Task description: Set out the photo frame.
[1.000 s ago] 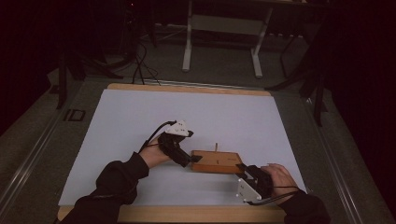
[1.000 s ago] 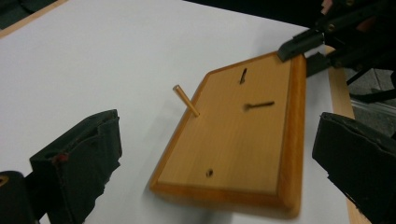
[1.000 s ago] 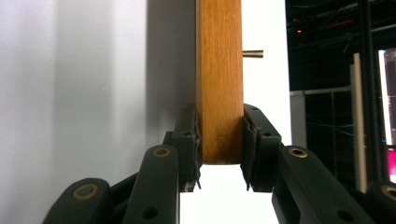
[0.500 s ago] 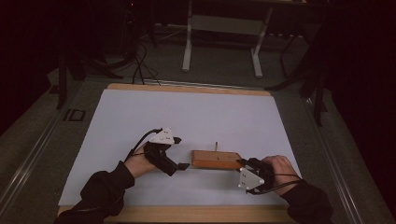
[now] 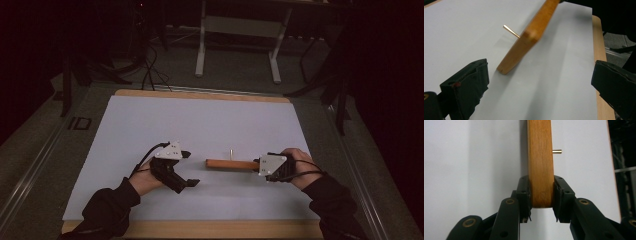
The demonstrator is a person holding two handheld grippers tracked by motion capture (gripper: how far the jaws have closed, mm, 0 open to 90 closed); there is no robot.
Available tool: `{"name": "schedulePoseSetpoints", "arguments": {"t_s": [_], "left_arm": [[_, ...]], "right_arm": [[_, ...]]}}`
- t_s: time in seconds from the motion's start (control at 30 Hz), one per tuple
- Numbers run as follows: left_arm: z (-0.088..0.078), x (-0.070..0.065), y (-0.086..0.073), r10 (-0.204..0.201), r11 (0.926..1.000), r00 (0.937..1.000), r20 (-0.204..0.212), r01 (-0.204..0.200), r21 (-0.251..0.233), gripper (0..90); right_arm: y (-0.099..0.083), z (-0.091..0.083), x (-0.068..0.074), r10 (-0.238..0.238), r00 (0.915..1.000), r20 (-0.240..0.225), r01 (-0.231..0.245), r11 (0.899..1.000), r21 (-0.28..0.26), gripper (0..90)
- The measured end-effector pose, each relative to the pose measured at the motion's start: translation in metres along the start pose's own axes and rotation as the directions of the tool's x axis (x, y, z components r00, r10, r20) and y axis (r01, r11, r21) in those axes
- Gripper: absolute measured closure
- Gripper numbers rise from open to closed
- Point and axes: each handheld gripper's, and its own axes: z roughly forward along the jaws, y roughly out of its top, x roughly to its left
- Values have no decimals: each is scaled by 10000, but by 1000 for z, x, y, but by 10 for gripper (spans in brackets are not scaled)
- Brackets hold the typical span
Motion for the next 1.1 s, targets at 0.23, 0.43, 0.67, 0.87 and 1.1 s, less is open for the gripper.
{"name": "schedulePoseSetpoints", "arguments": {"t_s": [0.23,0.43,0.67,0.87,1.1], "left_arm": [[1,1,-5,-166,9998,9999,42,166,-81,18],[3,1,-8,-201,9997,9998,70,202,-153,18],[6,1,-11,-206,9997,9998,78,207,-145,18],[8,2,-15,-280,9995,9996,87,281,-134,18],[11,3,-19,-335,9994,9993,139,336,-87,18]], "right_arm": [[0,3,-25,668,9950,-748,-667,9978,35,687],[-3,8,-44,1209,9842,-1290,-1218,9926,9,680],[-5,16,-63,1773,9715,-1575,-1782,9840,86,666],[-6,23,-77,2039,9637,-1724,-2035,9789,199,657],[-6,29,-87,2253,9566,-1848,-2224,9743,364,648]]}}
